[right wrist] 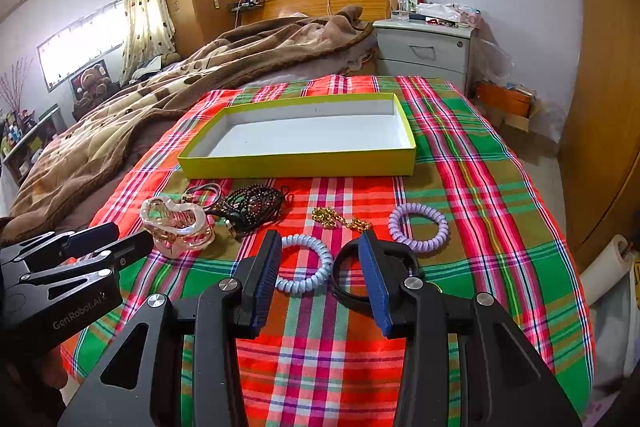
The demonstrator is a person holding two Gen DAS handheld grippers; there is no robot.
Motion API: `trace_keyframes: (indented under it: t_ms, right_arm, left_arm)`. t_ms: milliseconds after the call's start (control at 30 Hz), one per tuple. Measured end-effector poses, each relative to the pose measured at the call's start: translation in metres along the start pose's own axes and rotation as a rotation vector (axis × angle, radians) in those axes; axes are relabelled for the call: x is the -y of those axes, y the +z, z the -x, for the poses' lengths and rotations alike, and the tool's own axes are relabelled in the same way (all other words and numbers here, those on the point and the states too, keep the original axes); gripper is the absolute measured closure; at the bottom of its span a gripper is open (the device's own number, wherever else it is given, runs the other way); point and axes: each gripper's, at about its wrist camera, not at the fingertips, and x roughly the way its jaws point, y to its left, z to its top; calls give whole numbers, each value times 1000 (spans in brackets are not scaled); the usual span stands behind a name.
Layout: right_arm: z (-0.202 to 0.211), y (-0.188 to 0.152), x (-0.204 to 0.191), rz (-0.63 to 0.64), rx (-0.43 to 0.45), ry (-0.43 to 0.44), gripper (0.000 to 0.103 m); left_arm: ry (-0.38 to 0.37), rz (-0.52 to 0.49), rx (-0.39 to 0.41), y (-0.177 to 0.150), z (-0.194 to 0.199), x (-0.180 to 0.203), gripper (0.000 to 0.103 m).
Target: Organize jewelry
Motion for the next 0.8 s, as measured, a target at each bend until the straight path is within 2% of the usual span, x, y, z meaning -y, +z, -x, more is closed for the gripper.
trace_keyframes:
  t_ms: [633,800]
  right_arm:
    - [-5,2,9,-16,-7,-2,62]
    - [-6,-3,27,-26,-19,-11,62]
  left_arm:
    - [-7,7,-24,5,-9,-12,55]
    - [-79,29,-24,6,-9,-31,55]
